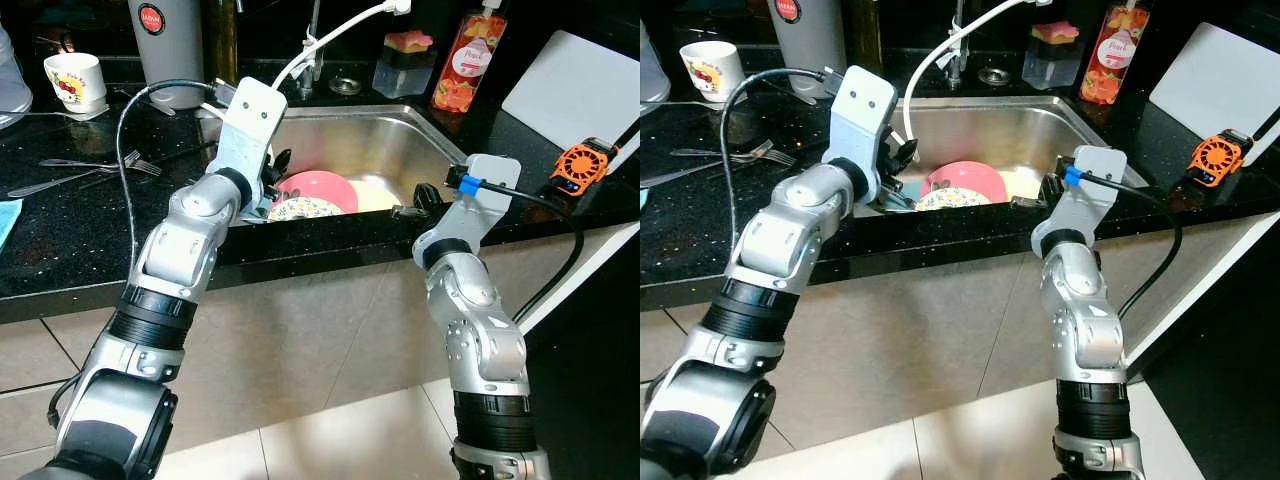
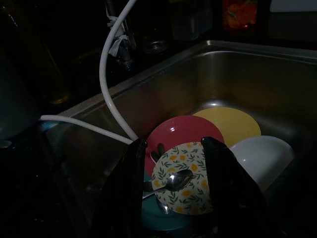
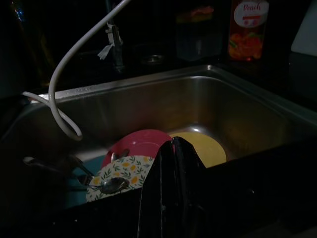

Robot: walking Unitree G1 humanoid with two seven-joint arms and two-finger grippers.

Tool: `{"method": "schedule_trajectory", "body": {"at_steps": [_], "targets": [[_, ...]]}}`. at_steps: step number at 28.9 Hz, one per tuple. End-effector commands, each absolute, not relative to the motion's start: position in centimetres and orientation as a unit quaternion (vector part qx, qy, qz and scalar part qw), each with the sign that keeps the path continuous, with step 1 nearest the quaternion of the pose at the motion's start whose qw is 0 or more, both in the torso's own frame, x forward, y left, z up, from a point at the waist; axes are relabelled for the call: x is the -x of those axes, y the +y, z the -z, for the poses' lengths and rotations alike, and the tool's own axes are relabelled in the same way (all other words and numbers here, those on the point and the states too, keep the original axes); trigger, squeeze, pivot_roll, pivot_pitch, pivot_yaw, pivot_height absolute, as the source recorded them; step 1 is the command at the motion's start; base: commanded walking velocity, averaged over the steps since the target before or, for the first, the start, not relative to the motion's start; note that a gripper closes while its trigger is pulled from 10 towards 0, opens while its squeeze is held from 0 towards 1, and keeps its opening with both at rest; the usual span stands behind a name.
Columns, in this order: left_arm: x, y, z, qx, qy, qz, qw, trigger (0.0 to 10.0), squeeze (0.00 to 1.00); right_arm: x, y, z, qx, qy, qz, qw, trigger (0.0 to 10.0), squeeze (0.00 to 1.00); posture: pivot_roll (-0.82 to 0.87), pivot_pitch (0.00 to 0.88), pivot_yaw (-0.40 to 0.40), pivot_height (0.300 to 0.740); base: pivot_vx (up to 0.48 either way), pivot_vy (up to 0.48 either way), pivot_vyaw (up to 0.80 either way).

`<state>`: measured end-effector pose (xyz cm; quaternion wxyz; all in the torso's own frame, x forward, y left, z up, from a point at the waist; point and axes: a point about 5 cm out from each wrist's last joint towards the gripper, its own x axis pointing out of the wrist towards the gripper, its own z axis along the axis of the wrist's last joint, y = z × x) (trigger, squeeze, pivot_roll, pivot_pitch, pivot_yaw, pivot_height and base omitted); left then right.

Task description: Kitchen organization

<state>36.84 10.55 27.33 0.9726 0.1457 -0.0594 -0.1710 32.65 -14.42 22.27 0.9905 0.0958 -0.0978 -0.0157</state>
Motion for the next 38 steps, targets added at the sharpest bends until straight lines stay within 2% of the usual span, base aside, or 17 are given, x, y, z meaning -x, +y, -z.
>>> {"method": "schedule_trajectory", "body": {"at_steps": [1,38], "targets": [[-37.05,10.41,-27.36,-0.152,-0.056,0.167,0.973,10.0,0.00,-32.83,-14.61,-22.32,-0.095,-0.098,0.018,0.990,10.0,0.00,0.17,0.000,-0.072,0.740,0.000,0.000,0.00],[-37.99,11.38,-27.13,-0.172,-0.043,0.140,0.974,10.0,0.00,-33.11,-14.31,-22.65,-0.099,-0.104,0.013,0.989,10.0,0.00,0.18,0.000,-0.078,0.740,0.000,0.000,0.00]]}}
